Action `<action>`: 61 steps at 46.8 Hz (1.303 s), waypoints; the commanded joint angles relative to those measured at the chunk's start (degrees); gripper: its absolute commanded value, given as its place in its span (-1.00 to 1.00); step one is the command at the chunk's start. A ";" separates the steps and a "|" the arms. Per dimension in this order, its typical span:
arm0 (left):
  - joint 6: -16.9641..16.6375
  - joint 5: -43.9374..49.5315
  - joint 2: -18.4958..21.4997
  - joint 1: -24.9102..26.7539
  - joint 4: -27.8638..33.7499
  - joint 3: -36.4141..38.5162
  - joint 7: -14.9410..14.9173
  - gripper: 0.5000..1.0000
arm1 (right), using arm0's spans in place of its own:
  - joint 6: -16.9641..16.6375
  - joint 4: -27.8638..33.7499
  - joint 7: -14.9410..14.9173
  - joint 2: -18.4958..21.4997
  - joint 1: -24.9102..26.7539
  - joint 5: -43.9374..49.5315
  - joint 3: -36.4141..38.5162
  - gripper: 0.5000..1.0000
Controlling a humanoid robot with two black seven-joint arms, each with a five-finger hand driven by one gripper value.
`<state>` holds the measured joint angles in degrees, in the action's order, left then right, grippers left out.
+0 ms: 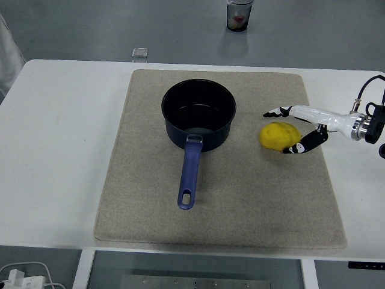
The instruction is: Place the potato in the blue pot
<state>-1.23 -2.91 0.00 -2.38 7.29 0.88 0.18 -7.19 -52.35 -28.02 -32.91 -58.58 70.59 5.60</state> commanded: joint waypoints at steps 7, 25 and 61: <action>0.00 0.01 0.00 0.01 0.00 0.00 0.00 0.99 | 0.86 0.31 -0.10 0.03 0.13 0.43 -0.16 -0.16; 0.00 0.01 0.00 0.01 0.00 0.00 0.00 0.99 | 0.95 0.31 -0.10 -0.05 -0.05 0.52 -0.16 -1.00; 0.00 0.01 0.00 0.01 0.00 0.00 0.00 0.99 | 0.33 0.40 -1.95 1.00 -10.67 -3.61 1.08 -1.00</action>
<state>-1.23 -2.90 0.00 -2.37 7.30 0.88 0.18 -6.68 -51.95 -30.07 -32.76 -67.87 67.83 6.71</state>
